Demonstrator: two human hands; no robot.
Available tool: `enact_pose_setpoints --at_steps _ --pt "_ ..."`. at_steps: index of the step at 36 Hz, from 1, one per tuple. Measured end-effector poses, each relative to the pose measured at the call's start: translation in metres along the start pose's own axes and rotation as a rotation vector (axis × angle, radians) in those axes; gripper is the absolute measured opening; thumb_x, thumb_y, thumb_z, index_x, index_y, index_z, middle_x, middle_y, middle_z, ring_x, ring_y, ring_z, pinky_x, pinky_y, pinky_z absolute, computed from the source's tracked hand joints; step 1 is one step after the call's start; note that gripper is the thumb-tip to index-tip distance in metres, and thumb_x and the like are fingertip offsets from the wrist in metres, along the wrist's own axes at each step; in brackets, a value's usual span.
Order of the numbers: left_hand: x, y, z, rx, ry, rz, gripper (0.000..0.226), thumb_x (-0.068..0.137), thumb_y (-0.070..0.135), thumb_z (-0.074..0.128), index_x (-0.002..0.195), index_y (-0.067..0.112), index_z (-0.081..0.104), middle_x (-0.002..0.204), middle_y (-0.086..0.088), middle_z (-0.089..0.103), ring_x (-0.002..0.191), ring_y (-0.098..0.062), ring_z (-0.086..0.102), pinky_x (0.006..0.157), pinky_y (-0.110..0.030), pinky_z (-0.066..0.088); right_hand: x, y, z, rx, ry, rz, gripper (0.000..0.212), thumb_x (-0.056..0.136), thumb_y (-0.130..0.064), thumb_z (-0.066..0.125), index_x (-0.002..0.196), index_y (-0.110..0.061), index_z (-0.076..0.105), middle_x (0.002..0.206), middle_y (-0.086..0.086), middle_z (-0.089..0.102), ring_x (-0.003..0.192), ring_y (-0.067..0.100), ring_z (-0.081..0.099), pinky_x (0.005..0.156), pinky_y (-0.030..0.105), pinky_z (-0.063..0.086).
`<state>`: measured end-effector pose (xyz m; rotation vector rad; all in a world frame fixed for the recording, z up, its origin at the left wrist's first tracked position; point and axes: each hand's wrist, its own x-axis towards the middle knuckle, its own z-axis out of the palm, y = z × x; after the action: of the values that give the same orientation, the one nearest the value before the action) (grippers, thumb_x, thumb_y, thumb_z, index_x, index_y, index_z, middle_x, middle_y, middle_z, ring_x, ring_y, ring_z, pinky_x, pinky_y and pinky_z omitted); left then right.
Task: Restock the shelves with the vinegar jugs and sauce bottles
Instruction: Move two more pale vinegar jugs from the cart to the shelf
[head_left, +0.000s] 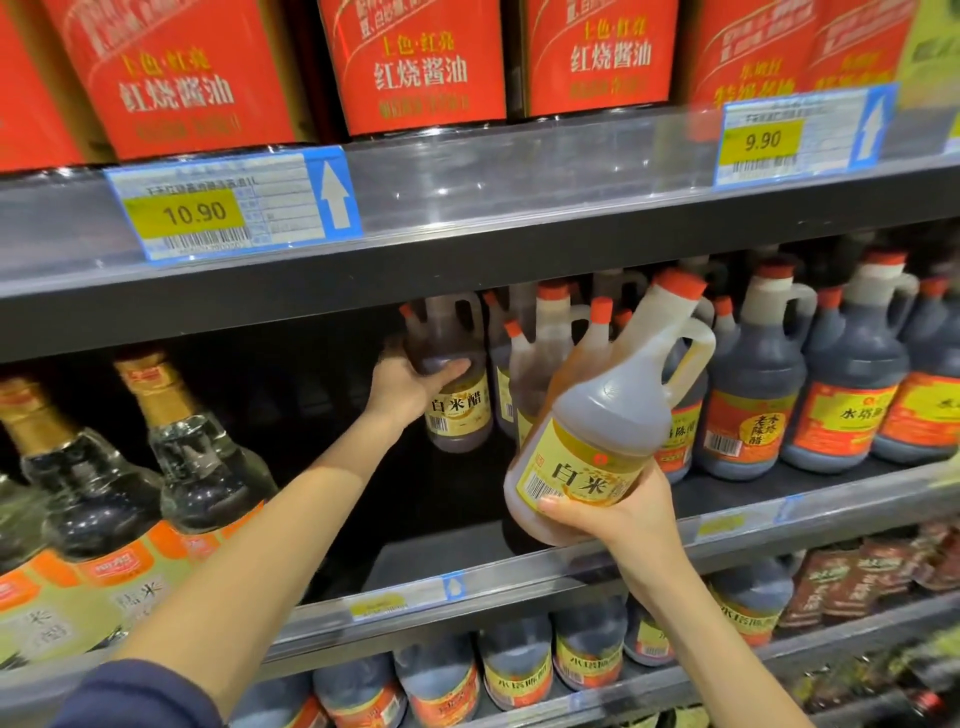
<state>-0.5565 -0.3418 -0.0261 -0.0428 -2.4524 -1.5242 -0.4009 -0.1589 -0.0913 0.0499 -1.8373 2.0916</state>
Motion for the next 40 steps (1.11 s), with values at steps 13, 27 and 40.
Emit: enact_pose_setpoints --at_steps 13,27,40 --pt "-0.123 0.037 -0.035 -0.058 -0.506 0.415 0.072 0.055 0.048 0.083 0.117 0.046 0.048 0.115 0.024 0.063 0.108 0.006 0.060 0.091 -0.018 0.050 -0.001 -0.001 0.029 -0.053 -0.116 -0.070 0.094 0.039 -0.018 0.094 0.123 -0.010 0.053 0.111 0.002 0.069 0.100 0.012 0.068 0.076 0.022 0.055" --pt "-0.119 0.025 -0.056 0.027 -0.462 0.421 0.063 0.066 0.029 0.084 0.117 0.042 0.049 0.115 0.018 0.063 0.109 0.003 0.060 0.090 -0.021 0.052 0.007 0.012 0.048 -0.310 -0.162 -0.116 0.082 0.043 -0.020 0.096 0.115 -0.015 0.056 0.106 -0.010 0.068 0.099 0.004 0.065 0.078 0.020 0.055" --pt "-0.104 -0.009 -0.047 -0.029 -0.471 0.263 0.057 0.070 0.011 0.081 0.113 0.031 0.049 0.107 0.017 0.063 0.099 0.012 0.060 0.077 -0.008 0.048 0.027 0.020 0.058 -0.803 -0.213 -0.106 0.056 0.051 -0.041 0.089 0.093 -0.008 0.072 0.088 0.000 0.073 0.086 0.009 0.067 0.069 0.019 0.052"
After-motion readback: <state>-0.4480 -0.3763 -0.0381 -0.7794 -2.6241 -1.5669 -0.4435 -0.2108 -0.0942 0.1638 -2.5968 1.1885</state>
